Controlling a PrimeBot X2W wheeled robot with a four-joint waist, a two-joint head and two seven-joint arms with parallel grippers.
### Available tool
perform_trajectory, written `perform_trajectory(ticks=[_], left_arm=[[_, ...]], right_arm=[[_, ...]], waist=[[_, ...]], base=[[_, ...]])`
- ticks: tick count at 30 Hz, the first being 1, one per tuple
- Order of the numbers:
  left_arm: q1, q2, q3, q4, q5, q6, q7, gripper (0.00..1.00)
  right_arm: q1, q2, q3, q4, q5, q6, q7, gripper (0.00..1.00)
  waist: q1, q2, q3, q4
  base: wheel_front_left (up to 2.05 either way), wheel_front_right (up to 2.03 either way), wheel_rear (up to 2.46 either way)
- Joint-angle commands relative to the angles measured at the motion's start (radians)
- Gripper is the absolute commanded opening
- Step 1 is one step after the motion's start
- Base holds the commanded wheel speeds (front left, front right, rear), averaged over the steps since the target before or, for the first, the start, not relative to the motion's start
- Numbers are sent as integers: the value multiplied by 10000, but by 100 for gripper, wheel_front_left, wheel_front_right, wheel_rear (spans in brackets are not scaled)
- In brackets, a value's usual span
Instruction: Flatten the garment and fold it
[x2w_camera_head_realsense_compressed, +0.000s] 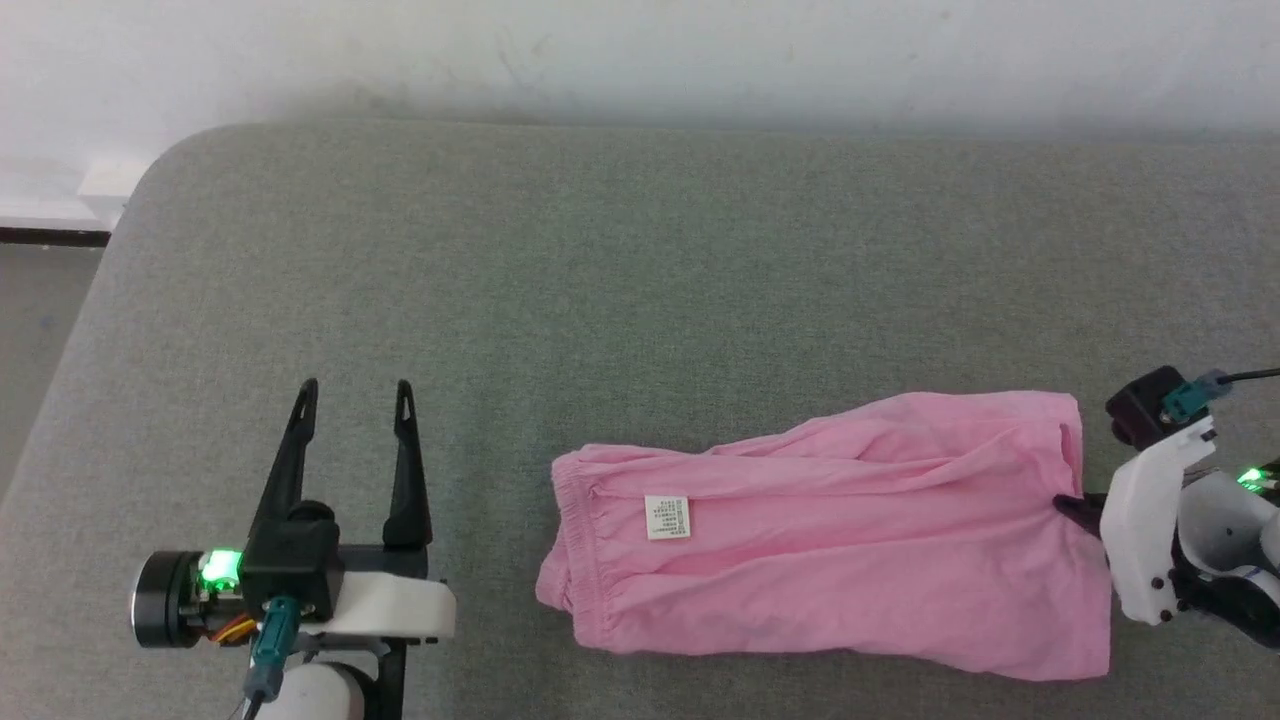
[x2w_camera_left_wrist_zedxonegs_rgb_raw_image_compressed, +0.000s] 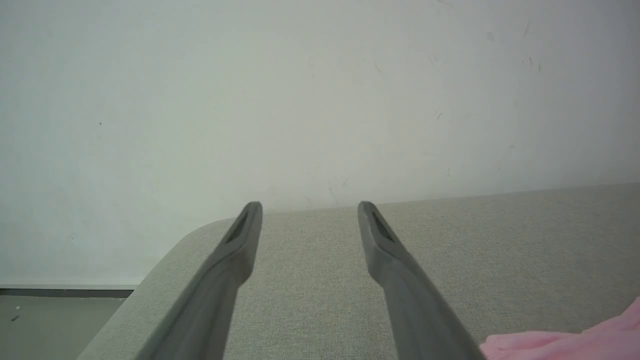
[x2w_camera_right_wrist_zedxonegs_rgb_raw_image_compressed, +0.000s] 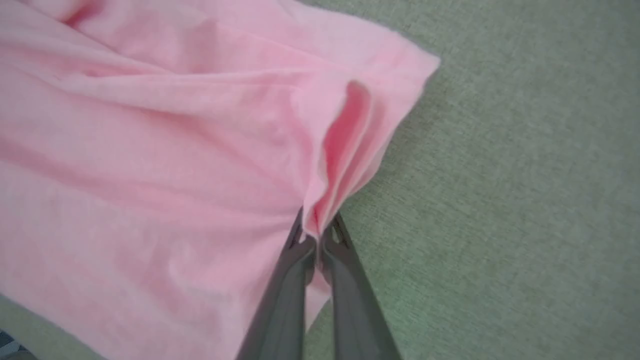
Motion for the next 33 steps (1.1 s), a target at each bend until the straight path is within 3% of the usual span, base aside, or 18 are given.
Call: perform_trajectory(ticks=[1,8,13,17,22,28,33], left_arm=[[151,-69,101,-2,129,-73,-47,100],[257,-75,181,18,358,-163,-47,100],[400,-56,223,-3,394,-192,-47,100],[464,-70,204,6,387,-266,-47,100],[437,-73,185,-14,415,-337,-47,100],[282,-140,47,-11,469,-397,-47,100],[108,-251,-92,17,474,-421,-47,100]], right_arm=[[-65,-297,-100,-43,142,-25,-129,0],[168,-1379,-704,-56,408,-25,-296,0],[425,-1716,-1042,-328,654,-25,-267,0],[668,-1956,-1017,-1469,728,-25,-252,0],[730,-2138,-854,-3745,882,-25,79,0],[109,-1781,-216,-5857,692,-25,892,0],[-969,-1033,952,-6332,359,-25,1621,0]], waist=[[-1,-1,-86,-145],[-1,-1,-241,-314],[-1,-1,-343,-387],[-1,-1,-392,-351],[-1,-1,-396,-267],[-1,-1,-314,-29],[-1,-1,-130,222]], base=[[0,0,0],[0,0,0],[0,0,0],[0,0,0],[0,0,0],[0,0,0],[0,0,0]])
